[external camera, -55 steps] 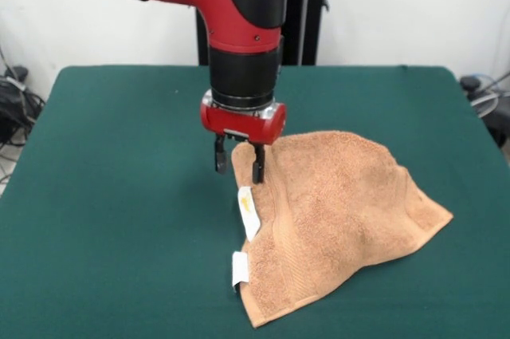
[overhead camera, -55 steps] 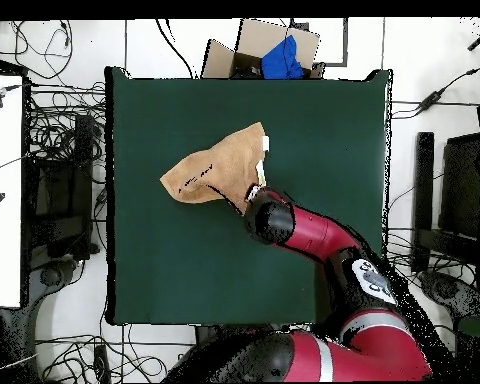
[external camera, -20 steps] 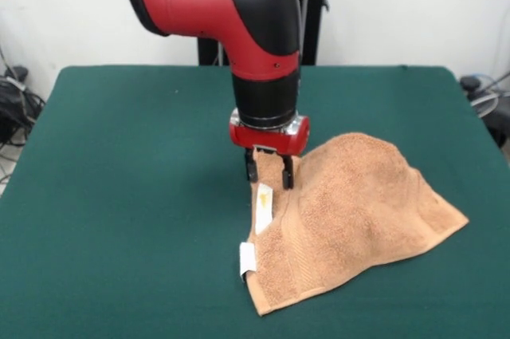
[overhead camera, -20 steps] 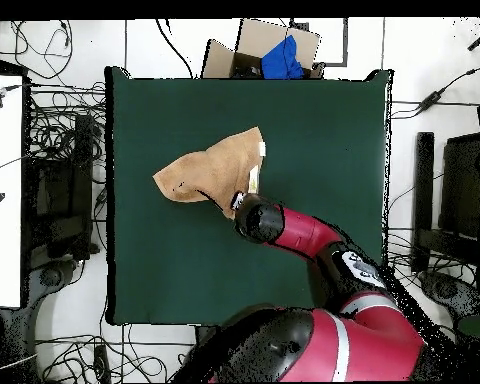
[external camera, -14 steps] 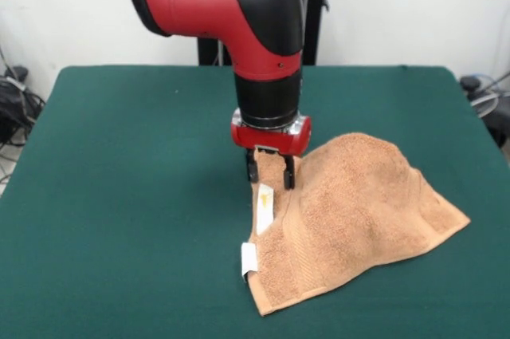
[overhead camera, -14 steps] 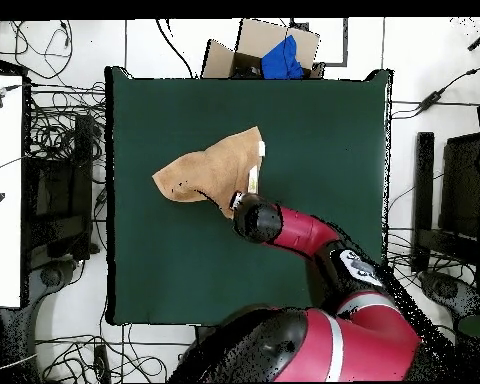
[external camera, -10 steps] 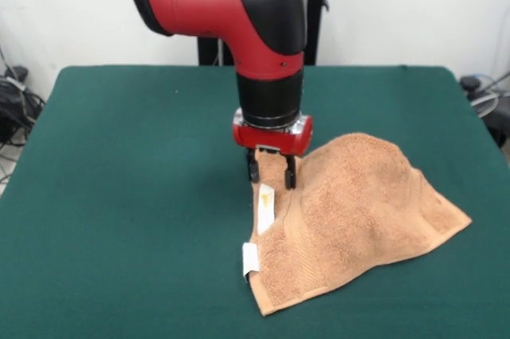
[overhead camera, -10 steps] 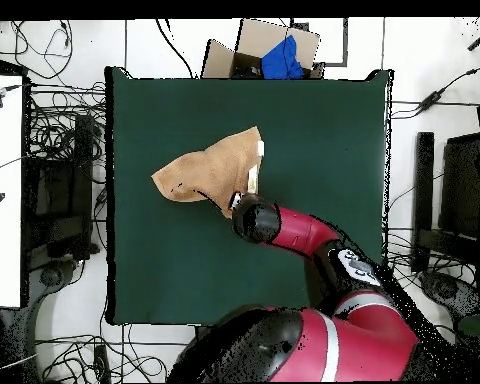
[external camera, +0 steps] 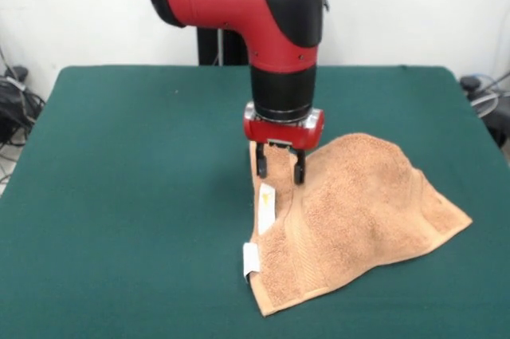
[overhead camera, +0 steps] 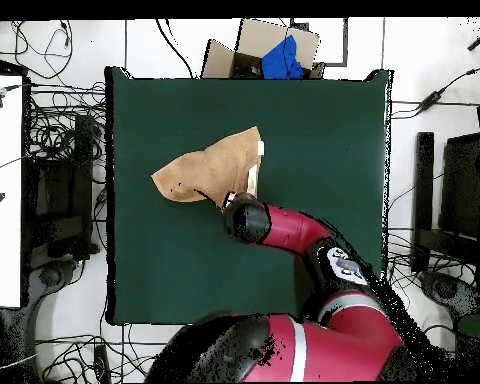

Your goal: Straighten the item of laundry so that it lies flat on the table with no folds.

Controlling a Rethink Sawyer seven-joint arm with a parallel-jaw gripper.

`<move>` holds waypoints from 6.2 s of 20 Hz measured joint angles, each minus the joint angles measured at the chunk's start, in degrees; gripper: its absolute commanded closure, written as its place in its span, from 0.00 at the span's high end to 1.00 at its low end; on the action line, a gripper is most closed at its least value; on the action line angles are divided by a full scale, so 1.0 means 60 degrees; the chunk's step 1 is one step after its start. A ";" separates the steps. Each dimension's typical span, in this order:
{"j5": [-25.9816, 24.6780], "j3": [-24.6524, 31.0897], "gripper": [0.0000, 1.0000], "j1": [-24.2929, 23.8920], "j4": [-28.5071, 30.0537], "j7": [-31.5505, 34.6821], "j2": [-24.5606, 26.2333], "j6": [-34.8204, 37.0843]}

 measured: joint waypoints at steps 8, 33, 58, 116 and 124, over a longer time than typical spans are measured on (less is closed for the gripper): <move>-0.0002 -0.0004 1.00 0.0155 0.0022 0.0000 -0.0571 0.0514; -0.0520 -0.0004 1.00 -0.0303 -0.0175 0.0000 -0.0182 0.0597; -0.0742 0.0001 1.00 -0.0445 -0.0696 0.0000 0.0484 0.0603; -0.1186 0.0095 0.00 -0.0497 -0.0982 0.0002 0.0525 0.0950; -0.1184 0.0224 0.00 -0.0688 -0.0985 0.0002 0.0532 0.1051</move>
